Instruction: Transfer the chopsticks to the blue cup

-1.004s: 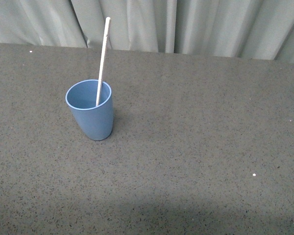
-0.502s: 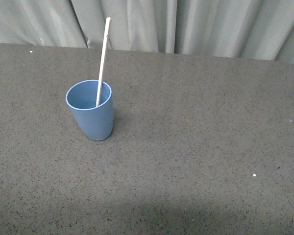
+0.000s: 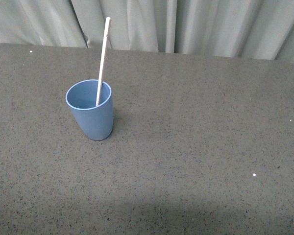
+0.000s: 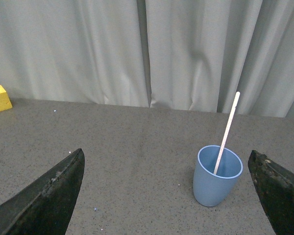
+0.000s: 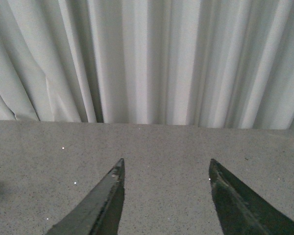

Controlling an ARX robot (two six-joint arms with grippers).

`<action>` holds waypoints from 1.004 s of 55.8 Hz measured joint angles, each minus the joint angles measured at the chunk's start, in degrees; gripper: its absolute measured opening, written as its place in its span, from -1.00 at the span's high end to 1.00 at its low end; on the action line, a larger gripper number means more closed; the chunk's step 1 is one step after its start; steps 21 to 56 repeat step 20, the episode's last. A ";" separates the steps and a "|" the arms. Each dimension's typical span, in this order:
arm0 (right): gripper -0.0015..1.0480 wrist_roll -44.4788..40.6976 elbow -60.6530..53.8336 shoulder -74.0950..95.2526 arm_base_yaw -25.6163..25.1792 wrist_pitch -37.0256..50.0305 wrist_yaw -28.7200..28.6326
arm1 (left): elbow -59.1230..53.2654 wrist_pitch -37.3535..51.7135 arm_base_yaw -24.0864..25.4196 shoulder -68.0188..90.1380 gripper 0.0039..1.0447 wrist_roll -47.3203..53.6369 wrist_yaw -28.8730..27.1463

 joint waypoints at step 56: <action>-0.82 0.02 0.00 0.00 0.00 0.00 0.02 | 0.00 0.00 0.00 0.00 -0.88 0.00 0.00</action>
